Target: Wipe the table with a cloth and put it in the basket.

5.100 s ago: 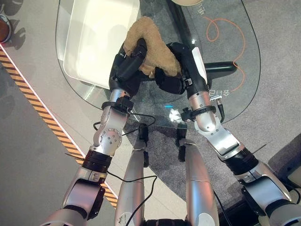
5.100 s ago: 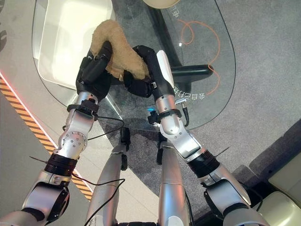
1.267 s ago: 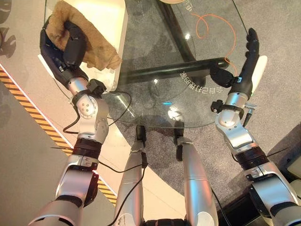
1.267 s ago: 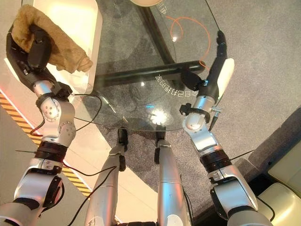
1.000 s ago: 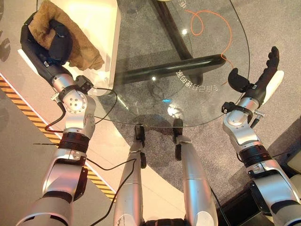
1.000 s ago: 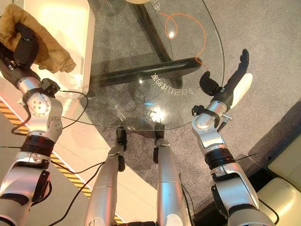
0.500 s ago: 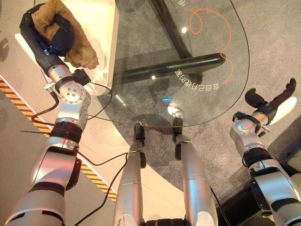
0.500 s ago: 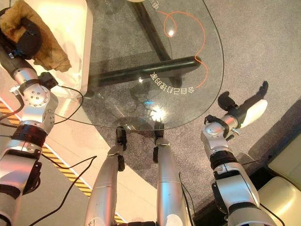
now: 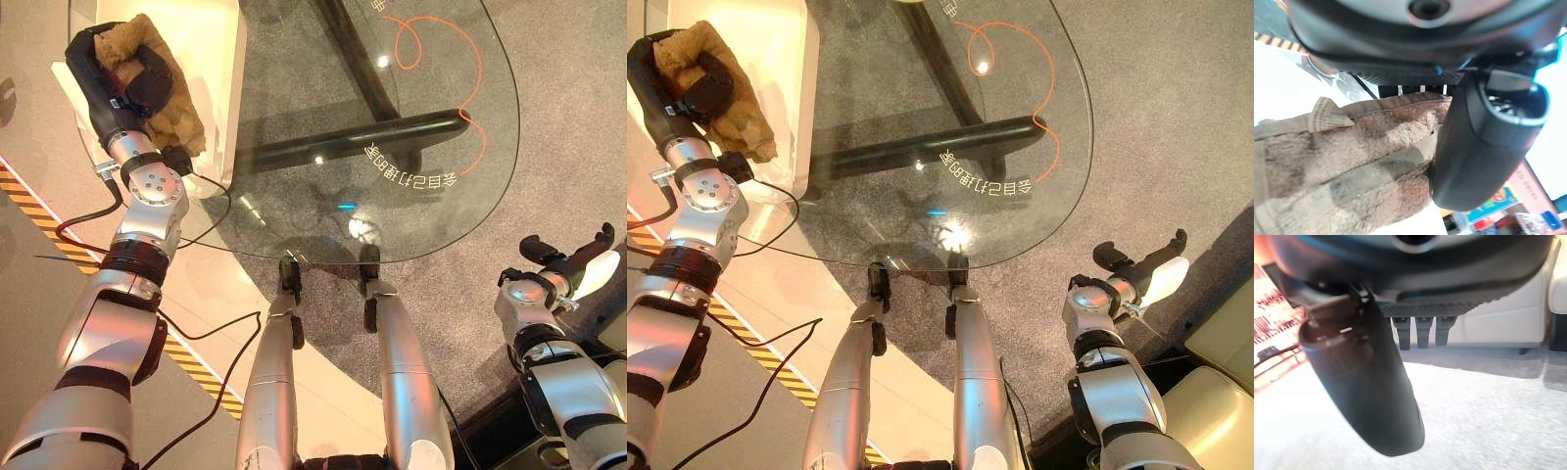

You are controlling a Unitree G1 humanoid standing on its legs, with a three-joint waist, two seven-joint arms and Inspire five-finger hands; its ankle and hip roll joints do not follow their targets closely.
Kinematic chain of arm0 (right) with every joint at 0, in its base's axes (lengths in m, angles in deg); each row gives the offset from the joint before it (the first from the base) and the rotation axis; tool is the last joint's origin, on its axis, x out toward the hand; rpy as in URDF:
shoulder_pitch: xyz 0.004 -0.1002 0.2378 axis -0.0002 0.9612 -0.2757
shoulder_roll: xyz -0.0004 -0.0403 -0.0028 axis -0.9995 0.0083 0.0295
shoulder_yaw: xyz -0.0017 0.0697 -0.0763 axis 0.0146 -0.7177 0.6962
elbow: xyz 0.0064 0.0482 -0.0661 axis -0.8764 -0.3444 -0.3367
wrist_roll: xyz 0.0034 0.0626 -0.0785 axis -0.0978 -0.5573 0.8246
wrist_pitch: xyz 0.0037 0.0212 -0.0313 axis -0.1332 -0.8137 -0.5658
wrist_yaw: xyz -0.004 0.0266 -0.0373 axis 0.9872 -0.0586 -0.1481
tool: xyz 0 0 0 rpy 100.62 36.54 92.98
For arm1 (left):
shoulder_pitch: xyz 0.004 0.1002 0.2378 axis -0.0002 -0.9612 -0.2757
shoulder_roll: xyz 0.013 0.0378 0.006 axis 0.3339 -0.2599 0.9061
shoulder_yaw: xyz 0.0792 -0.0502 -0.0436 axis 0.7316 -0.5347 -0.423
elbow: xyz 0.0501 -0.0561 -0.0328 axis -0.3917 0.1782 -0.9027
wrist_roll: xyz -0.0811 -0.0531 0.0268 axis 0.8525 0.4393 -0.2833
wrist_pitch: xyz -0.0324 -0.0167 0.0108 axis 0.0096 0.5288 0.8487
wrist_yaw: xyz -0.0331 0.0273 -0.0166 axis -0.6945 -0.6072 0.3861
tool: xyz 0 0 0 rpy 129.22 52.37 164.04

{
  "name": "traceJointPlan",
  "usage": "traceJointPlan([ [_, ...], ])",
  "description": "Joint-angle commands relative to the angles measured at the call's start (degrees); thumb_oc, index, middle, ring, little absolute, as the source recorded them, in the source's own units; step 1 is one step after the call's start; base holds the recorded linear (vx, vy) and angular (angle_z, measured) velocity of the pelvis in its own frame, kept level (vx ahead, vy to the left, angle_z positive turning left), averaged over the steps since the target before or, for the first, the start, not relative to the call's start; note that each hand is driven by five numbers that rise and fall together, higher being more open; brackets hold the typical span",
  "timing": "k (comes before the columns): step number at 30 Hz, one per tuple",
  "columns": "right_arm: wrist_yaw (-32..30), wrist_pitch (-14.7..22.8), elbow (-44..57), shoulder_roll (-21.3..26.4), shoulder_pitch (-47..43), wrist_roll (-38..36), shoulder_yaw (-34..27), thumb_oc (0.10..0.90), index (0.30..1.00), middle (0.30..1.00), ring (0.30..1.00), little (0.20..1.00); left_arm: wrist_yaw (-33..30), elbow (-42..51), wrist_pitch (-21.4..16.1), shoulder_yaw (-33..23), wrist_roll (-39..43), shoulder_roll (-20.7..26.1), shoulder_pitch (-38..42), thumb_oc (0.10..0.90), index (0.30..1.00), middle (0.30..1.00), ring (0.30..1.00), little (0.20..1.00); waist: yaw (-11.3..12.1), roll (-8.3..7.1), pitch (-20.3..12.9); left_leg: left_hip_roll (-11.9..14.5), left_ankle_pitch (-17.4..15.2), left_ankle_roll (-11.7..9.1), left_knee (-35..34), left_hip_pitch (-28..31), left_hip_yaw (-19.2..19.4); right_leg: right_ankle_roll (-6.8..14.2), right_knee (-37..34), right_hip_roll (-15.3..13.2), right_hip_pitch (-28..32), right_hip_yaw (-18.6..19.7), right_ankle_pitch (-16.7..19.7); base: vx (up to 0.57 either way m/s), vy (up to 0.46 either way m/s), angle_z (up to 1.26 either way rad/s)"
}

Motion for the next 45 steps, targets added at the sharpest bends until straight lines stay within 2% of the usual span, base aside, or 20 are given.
traceJointPlan([
  [1,0.13,-1.44,-1.96,3.05,1.18,-0.73,-1.24,0.800,0.900,0.900,0.900,0.900,-0.60,-0.31,-1.12,-1.73,-4.00,7.07,8.04,0.100,0.300,0.300,0.300,0.200,0.39,0.68,-1.68,-2.03,-4.89,1.86,3.51,1.10,3.30,1.24,-1.65,3.05,4.48,-2.26,-3.61,0.00,0.000,0.00],
  [6,2.34,-4.87,-3.05,2.73,1.72,0.81,-0.22,0.800,0.900,0.900,0.900,0.900,1.00,-1.83,2.27,-0.66,-5.40,7.15,8.11,0.100,0.300,0.300,0.300,0.200,0.11,0.96,-1.68,-2.21,-4.45,1.93,2.74,1.35,3.51,1.11,-2.27,3.18,4.48,-2.11,-3.33,0.00,0.000,0.00],
  [14,4.51,-6.86,-3.66,2.21,2.28,1.71,0.71,0.800,0.900,0.900,0.900,0.900,3.73,-2.81,6.37,2.07,-9.30,7.05,9.08,0.100,0.300,0.300,0.300,0.200,-0.22,1.29,-1.68,-2.28,-4.03,1.99,2.26,1.33,3.88,1.09,-2.65,3.20,4.21,-1.91,-3.00,0.00,0.000,0.00],
  [28,9.33,-9.59,-3.77,1.35,2.01,2.32,2.86,0.800,0.900,0.900,0.900,0.900,6.13,-5.16,8.65,6.00,-15.27,6.56,11.70,0.100,0.300,0.300,0.300,0.200,-0.82,0.98,-1.68,-2.09,-3.04,1.85,1.78,0.68,4.51,0.95,-3.16,3.31,3.32,-1.73,-2.06,0.00,0.000,0.00],
  [40,9.70,-9.52,-3.55,1.43,1.79,2.52,3.46,0.800,0.900,0.900,0.900,0.900,6.24,-6.40,12.30,8.52,-16.67,6.39,13.70,0.114,0.312,0.312,0.312,0.214,-1.06,0.79,-1.68,-2.06,-2.48,1.87,1.74,-0.78,4.67,1.10,-3.57,3.34,1.94,-1.69,-1.25,0.00,0.000,0.00],
  [41,9.70,-9.52,-3.50,1.44,1.70,2.56,3.48,0.800,0.900,0.900,0.900,0.900,6.18,-6.41,12.61,8.53,-16.57,6.36,13.93,0.237,0.418,0.418,0.418,0.337,-1.06,0.73,-1.68,-2.05,-2.38,1.87,1.62,-0.82,4.72,1.15,-3.69,3.38,1.93,-1.71,-1.15,0.00,0.000,0.00],
  [42,9.56,-9.49,-3.31,1.36,1.72,2.57,3.47,0.800,0.900,0.900,0.900,0.900,6.20,-6.65,12.98,8.68,-16.61,6.32,14.24,0.306,0.476,0.476,0.476,0.406,-1.10,0.67,-1.68,-2.07,-2.32,1.88,1.64,-1.03,4.78,1.18,-3.74,3.41,1.75,-1.73,-1.06,0.00,0.000,0.00],
  [43,9.59,-9.52,-3.27,1.38,1.68,2.52,3.48,0.800,0.900,0.900,0.900,0.900,6.17,-6.91,13.40,8.86,-16.56,6.27,14.48,0.432,0.585,0.585,0.585,0.532,-1.12,0.59,-1.68,-2.08,-2.32,1.87,1.74,-1.20,4.76,1.21,-3.76,3.39,1.66,-1.75,-1.00,0.00,0.000,0.00],
  [44,9.47,-9.64,-3.22,1.26,1.61,2.53,3.47,0.800,0.900,0.900,0.900,0.900,5.92,-7.13,13.77,9.02,-16.24,6.24,14.69,0.800,0.900,0.900,0.900,0.900,-1.12,0.55,-1.68,-2.08,-2.31,1.85,1.83,-1.38,4.70,1.23,-3.71,3.39,1.50,-1.74,-0.94,0.00,0.000,0.00],
  [45,9.36,-9.74,-3.14,1.17,1.62,2.48,3.53,0.800,0.900,0.900,0.900,0.900,5.76,-7.25,14.11,9.00,-16.10,6.13,14.77,0.800,0.900,0.900,0.900,0.900,-1.14,0.52,-1.68,-2.09,-2.33,1.87,1.83,-1.41,4.70,1.26,-3.72,3.39,1.45,-1.74,-0.89,0.00,0.000,0.00],
])
